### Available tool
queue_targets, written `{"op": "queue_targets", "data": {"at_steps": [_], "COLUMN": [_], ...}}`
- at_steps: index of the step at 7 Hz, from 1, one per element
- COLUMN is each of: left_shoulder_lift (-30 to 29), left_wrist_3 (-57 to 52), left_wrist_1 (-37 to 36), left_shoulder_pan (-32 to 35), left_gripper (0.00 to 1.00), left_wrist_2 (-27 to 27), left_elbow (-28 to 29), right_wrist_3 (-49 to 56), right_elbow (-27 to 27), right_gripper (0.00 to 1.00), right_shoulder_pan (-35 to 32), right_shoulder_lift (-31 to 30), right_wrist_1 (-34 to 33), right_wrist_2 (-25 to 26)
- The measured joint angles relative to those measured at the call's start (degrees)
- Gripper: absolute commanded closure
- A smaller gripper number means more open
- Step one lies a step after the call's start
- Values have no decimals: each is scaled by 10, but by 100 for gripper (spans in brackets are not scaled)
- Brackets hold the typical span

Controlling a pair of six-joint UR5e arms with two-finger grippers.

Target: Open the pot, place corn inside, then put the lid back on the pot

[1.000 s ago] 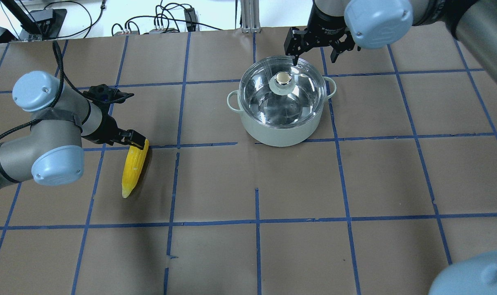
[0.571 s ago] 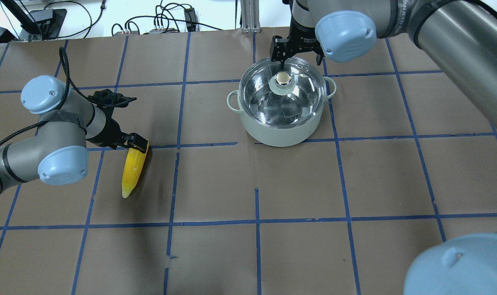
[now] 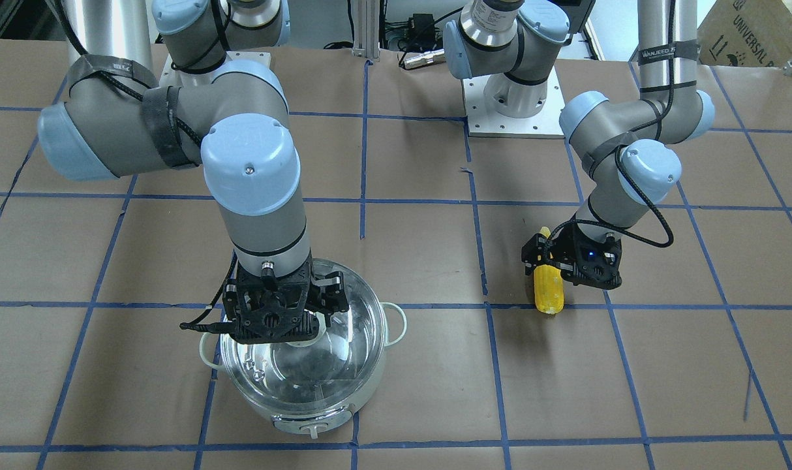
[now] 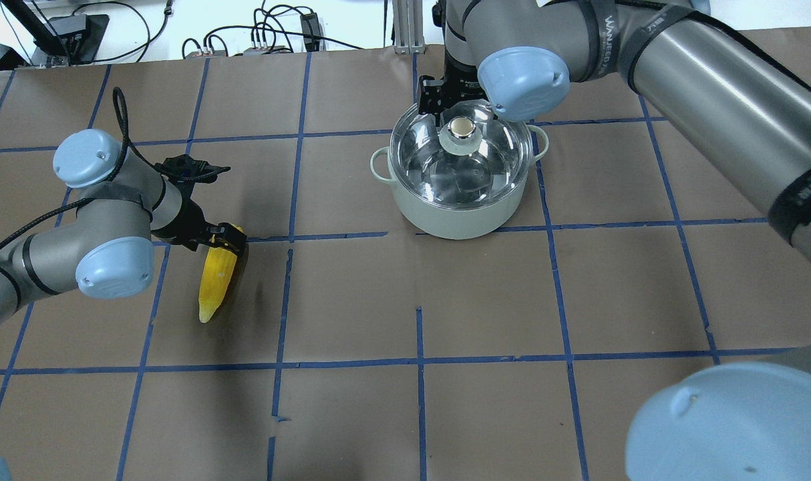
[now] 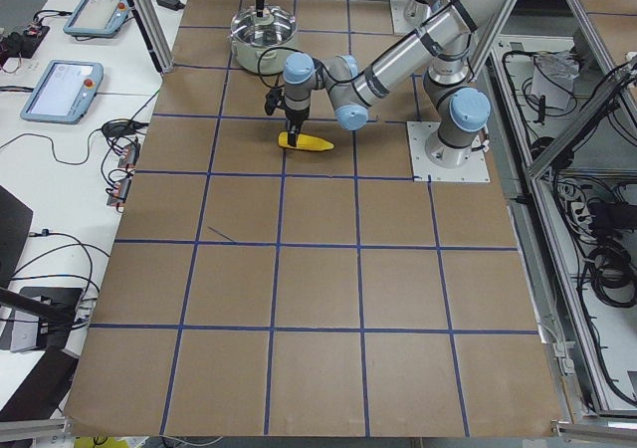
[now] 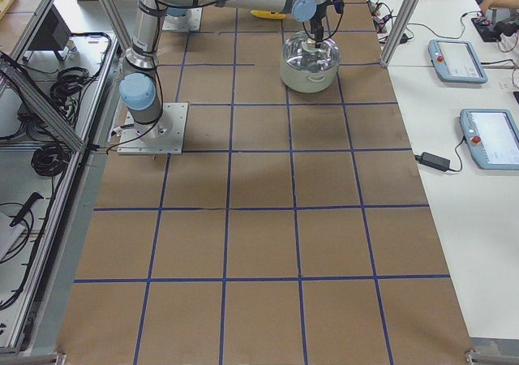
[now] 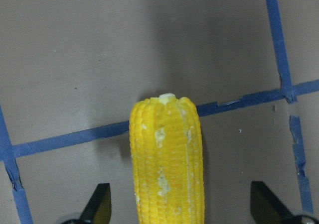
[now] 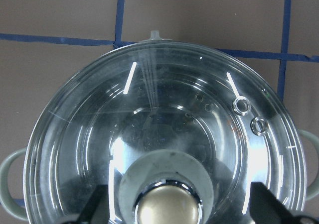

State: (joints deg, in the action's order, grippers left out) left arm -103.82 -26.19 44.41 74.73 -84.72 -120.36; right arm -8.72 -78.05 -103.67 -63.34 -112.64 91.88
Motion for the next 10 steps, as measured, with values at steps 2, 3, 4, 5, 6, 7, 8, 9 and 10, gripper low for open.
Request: {"op": "queue_targets", "data": {"at_steps": [2, 3, 4, 5, 6, 7, 8, 9, 10], "left_shoulder_lift": [-4, -6, -9, -14, -16, -16, -13, -7, 2], "left_wrist_3": [-1, -3, -3, -3, -2, -1, 0, 2, 7], "left_wrist_1": [-1, -1, -2, -7, -15, -18, -19, -19, -17], "left_shoulder_pan": [0, 0, 0, 0, 0, 0, 0, 1, 1], "left_gripper": [3, 3, 7, 44, 75, 91, 97, 98, 98], "left_wrist_2": [0, 0, 0, 0, 0, 1, 2, 2, -3], "left_elbow": [-1, -2, -3, -4, -5, -5, -5, -5, -1], "right_wrist_3": [2, 2, 1, 2, 3, 3, 4, 4, 5], "right_elbow": [-1, -3, -4, -5, -6, -6, -6, -7, -7], "right_gripper": [6, 11, 20, 25, 30, 36, 43, 51, 65], "right_shoulder_pan": [0, -1, -1, -1, -1, -1, -1, -1, -1], "right_shoulder_lift": [5, 5, 5, 5, 5, 5, 4, 4, 4], "right_wrist_1": [-4, -4, -4, -5, -5, -5, -6, -6, -6], "right_wrist_2": [0, 1, 1, 1, 1, 1, 1, 1, 1]}}
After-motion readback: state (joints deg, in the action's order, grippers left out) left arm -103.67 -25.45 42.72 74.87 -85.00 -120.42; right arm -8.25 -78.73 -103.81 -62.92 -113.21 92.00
